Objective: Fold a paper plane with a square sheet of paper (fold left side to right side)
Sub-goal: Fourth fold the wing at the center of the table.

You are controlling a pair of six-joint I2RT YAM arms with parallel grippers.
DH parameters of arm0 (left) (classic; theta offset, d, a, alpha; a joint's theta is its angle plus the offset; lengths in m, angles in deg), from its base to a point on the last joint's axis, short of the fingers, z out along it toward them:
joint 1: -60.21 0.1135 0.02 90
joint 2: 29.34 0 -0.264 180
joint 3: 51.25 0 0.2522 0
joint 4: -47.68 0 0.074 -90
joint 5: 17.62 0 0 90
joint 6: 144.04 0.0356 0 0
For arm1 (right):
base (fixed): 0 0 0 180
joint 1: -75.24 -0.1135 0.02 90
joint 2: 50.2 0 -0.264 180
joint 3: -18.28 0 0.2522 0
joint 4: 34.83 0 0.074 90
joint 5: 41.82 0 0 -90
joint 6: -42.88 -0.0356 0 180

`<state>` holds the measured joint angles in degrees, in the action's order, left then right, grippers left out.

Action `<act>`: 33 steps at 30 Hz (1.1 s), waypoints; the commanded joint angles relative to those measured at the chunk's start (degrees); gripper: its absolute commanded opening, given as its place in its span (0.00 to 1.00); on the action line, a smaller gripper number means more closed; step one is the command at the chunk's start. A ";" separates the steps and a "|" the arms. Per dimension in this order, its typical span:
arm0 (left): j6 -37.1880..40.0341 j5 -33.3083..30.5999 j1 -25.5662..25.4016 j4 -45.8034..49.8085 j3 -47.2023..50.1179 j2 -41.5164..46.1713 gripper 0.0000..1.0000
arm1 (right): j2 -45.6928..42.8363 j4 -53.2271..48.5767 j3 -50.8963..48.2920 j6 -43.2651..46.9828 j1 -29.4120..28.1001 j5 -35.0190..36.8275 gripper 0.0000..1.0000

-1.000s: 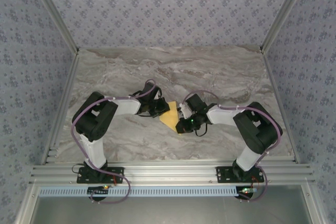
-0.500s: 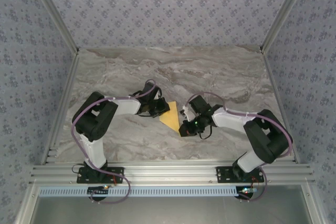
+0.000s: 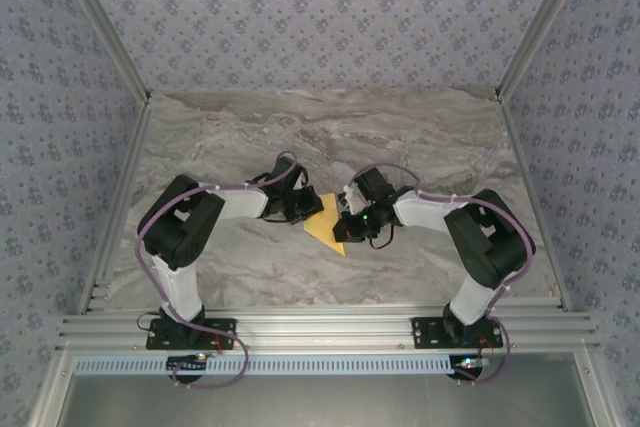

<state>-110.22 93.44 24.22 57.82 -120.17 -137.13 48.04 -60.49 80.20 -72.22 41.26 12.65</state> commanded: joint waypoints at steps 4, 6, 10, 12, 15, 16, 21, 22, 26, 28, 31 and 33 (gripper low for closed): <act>0.81 -4.17 0.02 7.53 1.89 -2.52 0.08 | 0.65 -1.28 -1.48 -0.18 0.99 2.86 0.03; 0.95 -4.21 0.02 7.49 1.81 -2.51 0.08 | 0.71 -1.09 -2.54 -0.20 1.23 2.77 0.02; 1.29 -3.81 -0.03 5.68 2.45 -0.95 0.09 | 1.31 -0.93 -4.43 -0.31 1.78 3.27 0.00; 1.83 -3.53 -0.06 4.15 3.10 0.90 0.11 | 1.84 -0.97 -5.25 -0.26 2.00 3.53 0.00; 3.95 -3.98 -0.83 3.44 3.64 4.76 0.12 | 2.72 -1.45 -5.82 0.15 2.40 4.31 0.00; 4.60 -4.18 -1.28 3.53 3.85 6.05 0.12 | 3.05 -1.66 -5.88 0.37 2.42 4.61 0.00; 5.68 -3.18 -4.00 1.07 5.25 9.50 0.10 | 3.82 -2.41 -5.79 0.81 2.38 5.80 0.00; 5.42 -2.73 -4.46 -0.25 5.79 9.85 0.10 | 3.80 -2.50 -5.71 0.87 2.37 5.96 0.00; 3.42 -1.23 -6.18 -4.85 7.12 9.57 0.08 | 4.07 -2.66 -5.49 1.00 2.25 5.88 0.00; 3.27 -0.53 -6.89 -5.85 6.80 8.56 0.06 | 4.07 -2.73 -5.37 0.96 2.12 5.85 0.00; 3.10 0.49 -7.73 -7.44 6.43 6.89 0.04 | 4.09 -3.03 -5.24 1.09 2.00 5.99 0.00; 2.59 1.25 -8.03 -8.95 6.69 5.84 0.04 | 4.07 -3.20 -5.20 1.11 2.07 6.08 0.00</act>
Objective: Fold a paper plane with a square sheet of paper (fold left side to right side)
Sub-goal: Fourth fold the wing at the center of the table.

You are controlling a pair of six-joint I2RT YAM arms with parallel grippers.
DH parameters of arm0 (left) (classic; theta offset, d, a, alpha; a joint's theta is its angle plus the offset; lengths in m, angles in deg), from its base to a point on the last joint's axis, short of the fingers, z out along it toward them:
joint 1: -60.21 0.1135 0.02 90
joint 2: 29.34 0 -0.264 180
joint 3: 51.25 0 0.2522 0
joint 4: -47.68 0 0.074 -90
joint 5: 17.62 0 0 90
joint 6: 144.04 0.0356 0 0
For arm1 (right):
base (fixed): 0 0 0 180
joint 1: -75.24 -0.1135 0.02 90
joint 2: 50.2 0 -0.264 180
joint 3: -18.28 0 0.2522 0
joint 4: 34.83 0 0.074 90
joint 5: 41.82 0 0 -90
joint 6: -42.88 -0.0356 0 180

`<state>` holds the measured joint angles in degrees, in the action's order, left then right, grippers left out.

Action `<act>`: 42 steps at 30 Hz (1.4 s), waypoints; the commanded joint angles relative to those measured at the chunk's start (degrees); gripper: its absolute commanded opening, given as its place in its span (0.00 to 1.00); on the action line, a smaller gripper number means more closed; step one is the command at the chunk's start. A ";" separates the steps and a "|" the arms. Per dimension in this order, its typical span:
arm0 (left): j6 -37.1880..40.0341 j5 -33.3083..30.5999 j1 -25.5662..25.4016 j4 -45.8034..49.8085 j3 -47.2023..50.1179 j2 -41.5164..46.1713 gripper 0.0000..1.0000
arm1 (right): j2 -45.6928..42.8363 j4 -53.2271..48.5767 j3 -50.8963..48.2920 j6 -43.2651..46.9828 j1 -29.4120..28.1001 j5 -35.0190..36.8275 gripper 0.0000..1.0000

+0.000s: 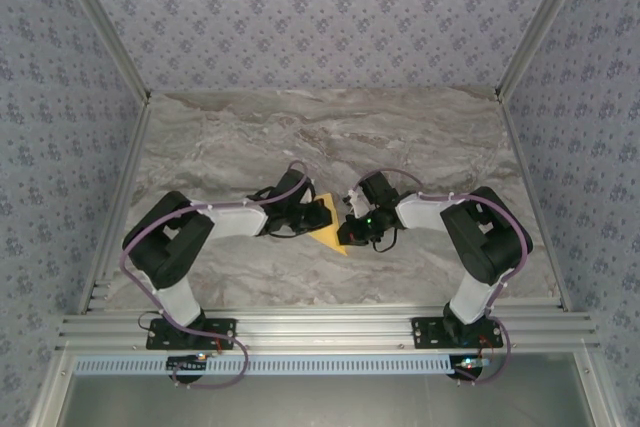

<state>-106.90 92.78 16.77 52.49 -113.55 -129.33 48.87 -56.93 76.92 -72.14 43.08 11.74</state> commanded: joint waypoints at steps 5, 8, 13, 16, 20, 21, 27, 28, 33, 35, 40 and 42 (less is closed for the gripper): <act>-1.02 2.63 -0.88 -6.12 0.79 -4.02 0.01 | 3.58 -6.86 -1.81 1.11 0.05 6.99 0.00; -1.36 2.81 -0.90 -7.90 1.64 -5.07 0.00 | 3.77 -6.97 -1.73 1.09 0.08 7.00 0.00; -1.19 1.05 -0.86 -8.11 2.70 -6.50 0.00 | 4.00 -8.92 -1.05 1.71 -0.24 8.37 0.00; -0.63 -0.65 -0.88 -7.18 3.17 -7.47 0.00 | 4.02 -10.74 -0.66 2.25 -0.27 9.44 0.00; 1.28 -3.03 -0.71 -4.70 2.97 -7.98 0.00 | 4.12 -11.95 -0.54 2.65 -0.44 10.32 0.00; 2.05 -4.02 -0.64 -3.38 2.77 -7.87 0.00 | 4.20 -12.21 -0.57 2.77 -0.44 10.56 0.00; 5.54 -6.84 1.60 0.45 2.06 -6.68 0.00 | 4.47 -13.01 -0.62 3.01 -0.76 11.11 0.00; 6.10 -6.97 1.97 0.80 1.89 -6.39 0.00 | 4.47 -13.18 -0.67 3.05 -0.71 11.13 0.00; 9.11 -7.03 5.17 2.66 0.24 -5.57 0.00 | 4.47 -13.38 -0.78 3.05 -0.90 11.14 0.00; 10.23 -6.69 6.28 2.95 -0.53 -5.70 0.00 | 4.38 -13.33 -0.92 3.05 -0.99 10.96 0.00; 12.81 -5.12 8.80 2.71 -2.72 -6.53 0.00 | 4.14 -13.19 -1.12 2.97 -1.15 10.36 0.00; 13.65 -4.07 9.95 2.35 -3.74 -7.68 0.00 | 4.10 -13.04 -1.26 3.00 -1.24 10.20 0.00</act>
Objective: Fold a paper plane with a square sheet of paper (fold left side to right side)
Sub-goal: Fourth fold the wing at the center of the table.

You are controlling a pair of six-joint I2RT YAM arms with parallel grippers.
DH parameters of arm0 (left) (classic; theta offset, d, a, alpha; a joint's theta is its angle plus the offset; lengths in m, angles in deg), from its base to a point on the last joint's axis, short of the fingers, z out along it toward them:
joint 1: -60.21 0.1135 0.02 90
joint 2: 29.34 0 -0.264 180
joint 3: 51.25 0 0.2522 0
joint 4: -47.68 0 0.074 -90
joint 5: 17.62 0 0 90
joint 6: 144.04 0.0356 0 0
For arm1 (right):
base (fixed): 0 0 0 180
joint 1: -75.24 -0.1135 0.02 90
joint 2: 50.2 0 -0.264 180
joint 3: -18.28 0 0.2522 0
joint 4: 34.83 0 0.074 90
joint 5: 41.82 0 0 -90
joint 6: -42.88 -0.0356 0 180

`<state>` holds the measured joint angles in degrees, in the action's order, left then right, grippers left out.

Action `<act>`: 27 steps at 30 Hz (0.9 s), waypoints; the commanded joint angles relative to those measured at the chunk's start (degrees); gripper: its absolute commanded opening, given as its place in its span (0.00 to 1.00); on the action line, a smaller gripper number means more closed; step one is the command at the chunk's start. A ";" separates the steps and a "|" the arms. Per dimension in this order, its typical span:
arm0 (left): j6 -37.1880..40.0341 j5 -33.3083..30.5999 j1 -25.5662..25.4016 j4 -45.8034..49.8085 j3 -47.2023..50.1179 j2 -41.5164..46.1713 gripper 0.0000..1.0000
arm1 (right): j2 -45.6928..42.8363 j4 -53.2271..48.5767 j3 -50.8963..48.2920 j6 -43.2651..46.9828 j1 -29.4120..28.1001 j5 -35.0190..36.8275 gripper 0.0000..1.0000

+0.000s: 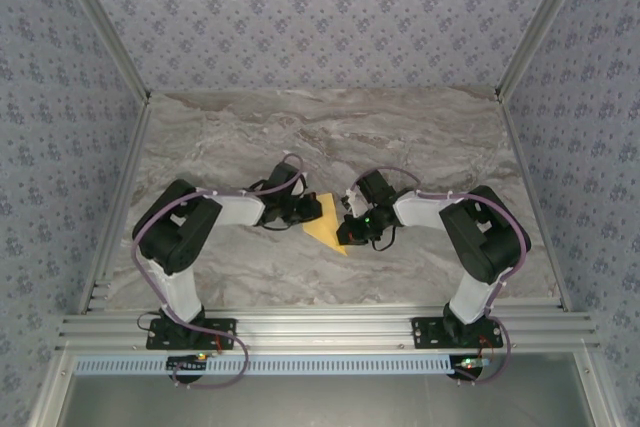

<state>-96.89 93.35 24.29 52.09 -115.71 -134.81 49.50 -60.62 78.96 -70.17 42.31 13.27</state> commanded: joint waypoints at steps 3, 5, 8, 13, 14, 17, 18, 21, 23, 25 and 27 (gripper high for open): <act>4.33 -2.70 4.14 1.97 -2.96 -3.97 0.00 | 3.26 -9.28 -3.50 0.90 -0.56 8.51 0.00; 4.81 -2.25 5.06 2.18 -3.73 -4.82 0.00 | 3.10 -9.29 -3.74 0.87 -0.64 8.37 0.00; 5.27 -1.82 6.70 2.36 -4.06 -5.57 0.00 | 2.70 -9.32 -4.05 0.82 -0.68 8.33 0.00; 6.34 -1.05 8.90 3.57 -5.55 -6.08 0.00 | 2.25 -9.38 -4.37 0.81 -0.65 8.31 0.00; 6.69 -1.02 9.26 4.29 -6.36 -6.32 0.00 | 2.21 -9.37 -4.42 0.77 -0.71 8.20 0.00; 7.71 -1.28 9.98 6.76 -9.06 -7.25 0.00 | 2.04 -9.26 -4.46 0.59 -0.91 8.11 0.00; 7.91 -1.62 10.25 7.70 -10.14 -7.62 0.00 | 1.95 -9.16 -4.47 0.55 -1.11 8.11 0.00; 8.40 -1.72 10.93 9.65 -12.64 -8.85 0.00 | 1.70 -8.92 -4.71 0.19 -1.50 8.02 0.00; 8.57 -1.64 11.20 10.32 -13.65 -8.96 0.00 | 1.34 -7.88 -5.03 -0.41 -1.60 7.07 0.00; 8.75 -1.21 11.47 10.72 -14.24 -8.37 0.00 | 1.01 -6.20 -5.27 -0.99 -1.77 5.87 0.00; 8.84 -1.04 11.59 11.27 -14.42 -6.77 0.01 | 0.52 -4.13 -5.49 -2.04 -2.11 4.54 0.00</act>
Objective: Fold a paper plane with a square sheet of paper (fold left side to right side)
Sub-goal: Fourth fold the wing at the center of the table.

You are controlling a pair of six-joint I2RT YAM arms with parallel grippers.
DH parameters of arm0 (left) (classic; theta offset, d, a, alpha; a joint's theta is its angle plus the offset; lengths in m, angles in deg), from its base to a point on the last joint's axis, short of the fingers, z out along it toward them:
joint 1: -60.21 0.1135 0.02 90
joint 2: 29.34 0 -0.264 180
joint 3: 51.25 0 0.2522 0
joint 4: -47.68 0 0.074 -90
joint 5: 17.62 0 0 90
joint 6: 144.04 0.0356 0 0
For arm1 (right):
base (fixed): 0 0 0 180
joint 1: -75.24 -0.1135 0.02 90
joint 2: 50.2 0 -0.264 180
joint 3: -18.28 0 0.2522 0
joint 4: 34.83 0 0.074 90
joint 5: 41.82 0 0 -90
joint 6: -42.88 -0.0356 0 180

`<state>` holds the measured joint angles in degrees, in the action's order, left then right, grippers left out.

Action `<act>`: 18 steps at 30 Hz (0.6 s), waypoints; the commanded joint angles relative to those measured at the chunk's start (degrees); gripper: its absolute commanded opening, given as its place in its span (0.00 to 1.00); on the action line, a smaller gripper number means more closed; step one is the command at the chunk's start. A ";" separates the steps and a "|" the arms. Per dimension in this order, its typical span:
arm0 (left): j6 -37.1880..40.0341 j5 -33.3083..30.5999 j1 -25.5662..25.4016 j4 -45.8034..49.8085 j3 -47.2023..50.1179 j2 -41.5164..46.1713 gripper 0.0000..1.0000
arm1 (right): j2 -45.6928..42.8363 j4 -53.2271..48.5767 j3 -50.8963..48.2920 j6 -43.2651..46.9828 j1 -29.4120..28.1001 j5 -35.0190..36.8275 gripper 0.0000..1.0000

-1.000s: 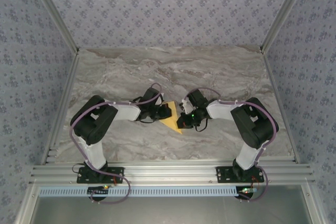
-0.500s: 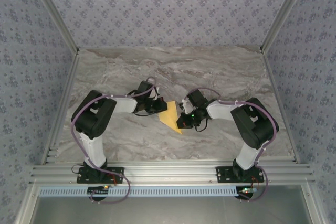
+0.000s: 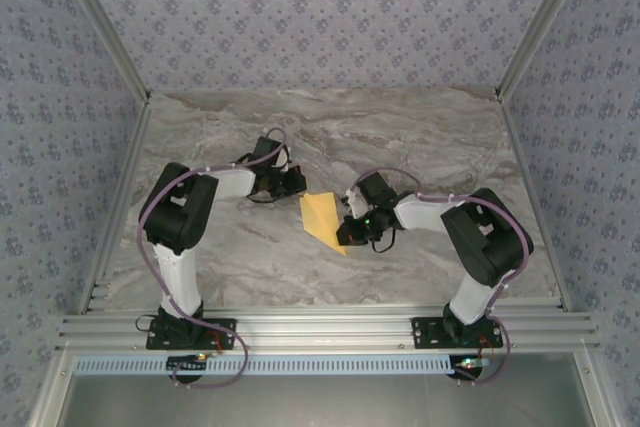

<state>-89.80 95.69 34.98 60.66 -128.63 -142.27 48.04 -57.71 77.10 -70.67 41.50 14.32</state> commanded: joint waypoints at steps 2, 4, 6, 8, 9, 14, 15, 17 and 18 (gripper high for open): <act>2.14 -3.11 1.10 3.65 -1.62 2.86 0.02 | 1.30 -4.80 -3.73 -2.29 -1.42 1.83 0.00; 2.46 -3.19 1.09 4.74 -1.24 6.09 0.06 | -0.27 -1.61 -4.27 -3.75 -1.59 0.35 0.00; 1.95 -3.15 1.07 4.74 0.27 10.04 0.10 | -2.26 1.29 -4.66 -4.92 -1.55 -0.82 0.01; 0.28 -2.77 1.10 3.68 2.81 14.02 0.15 | -4.71 3.81 -4.86 -5.69 -1.59 -0.87 0.05; -1.09 -2.34 0.94 2.71 4.62 16.21 0.18 | -6.31 4.60 -4.90 -5.73 -1.59 -0.39 0.09; -8.81 -2.25 -2.02 -5.64 15.57 24.38 0.31 | -15.19 4.47 -5.98 -4.17 -0.85 7.34 0.33; -10.26 -2.55 -3.03 -7.59 17.36 25.13 0.33 | -17.20 4.45 -6.49 -3.74 -0.73 9.00 0.37; -12.18 -2.73 -4.55 -9.57 19.63 25.62 0.35 | -20.54 3.64 -7.38 -2.85 -0.56 12.38 0.45; -12.94 -2.96 -5.24 -10.48 20.46 25.48 0.36 | -22.28 3.34 -8.02 -2.41 -0.43 13.64 0.48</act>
<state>-98.31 93.13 31.31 54.39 -110.57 -116.78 29.13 -53.41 70.63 -74.21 40.65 21.94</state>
